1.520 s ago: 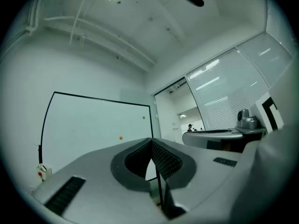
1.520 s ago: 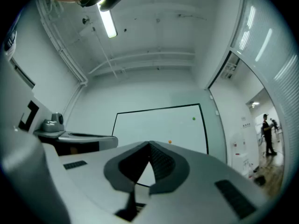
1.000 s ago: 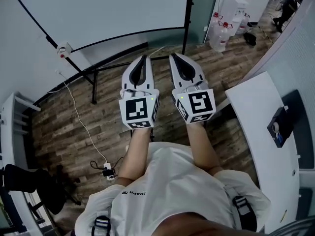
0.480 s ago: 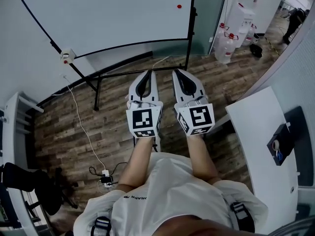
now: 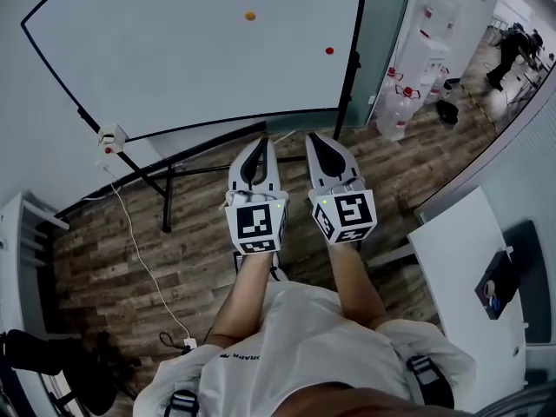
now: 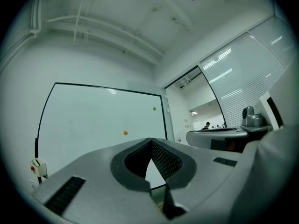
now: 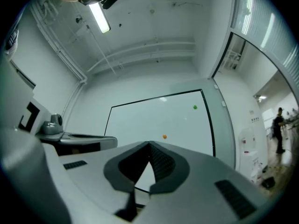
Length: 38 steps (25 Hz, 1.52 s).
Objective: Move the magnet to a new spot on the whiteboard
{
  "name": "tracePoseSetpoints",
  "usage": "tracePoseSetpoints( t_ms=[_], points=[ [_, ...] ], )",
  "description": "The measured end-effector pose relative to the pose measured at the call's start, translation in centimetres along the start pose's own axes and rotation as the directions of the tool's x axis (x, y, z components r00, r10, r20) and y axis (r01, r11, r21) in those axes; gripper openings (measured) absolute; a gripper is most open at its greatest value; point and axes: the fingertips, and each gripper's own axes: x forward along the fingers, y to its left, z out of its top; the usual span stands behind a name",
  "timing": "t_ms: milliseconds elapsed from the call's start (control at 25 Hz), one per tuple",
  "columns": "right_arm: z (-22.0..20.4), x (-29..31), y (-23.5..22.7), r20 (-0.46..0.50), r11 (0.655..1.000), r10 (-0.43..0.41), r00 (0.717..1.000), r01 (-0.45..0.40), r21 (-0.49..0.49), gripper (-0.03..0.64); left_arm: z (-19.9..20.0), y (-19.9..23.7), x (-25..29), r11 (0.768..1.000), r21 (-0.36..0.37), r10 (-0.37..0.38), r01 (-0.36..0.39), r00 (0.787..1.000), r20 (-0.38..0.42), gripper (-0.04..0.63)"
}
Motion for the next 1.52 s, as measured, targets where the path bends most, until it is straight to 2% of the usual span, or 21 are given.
tracePoseSetpoints(
  t_ms=[240,520,800,1160,1520],
  points=[
    [-0.5,7.7,-2.3,-0.013,0.999,-0.032,0.999,0.032,-0.01,0.012,-0.4,4.5,6.6,0.999,-0.019,-0.026,0.026,1.0,-0.004,0.003],
    [0.1,15.9,-2.7,0.024,0.998,-0.055,0.998,0.056,-0.036,0.012,-0.4,9.5,13.2,0.998,0.014,-0.059,0.058,0.998,0.025,0.003],
    [-1.1,21.3,-4.2,0.016,0.995,-0.097,0.995,0.097,-0.031,0.012,-1.6,12.4,18.3,0.996,0.017,-0.092,0.091,0.996,0.012,0.003],
    [-2.9,23.1,-6.9,-0.013,0.994,-0.109,0.994,0.108,-0.03,0.012,-4.1,12.2,22.0,0.996,0.007,-0.085,0.085,0.996,-0.025,0.003],
    [-3.8,26.2,-10.0,-0.011,0.998,-0.056,0.998,0.056,-0.02,0.012,-4.3,12.4,26.2,0.999,0.043,-0.011,0.012,1.0,-0.027,0.003]
  ],
)
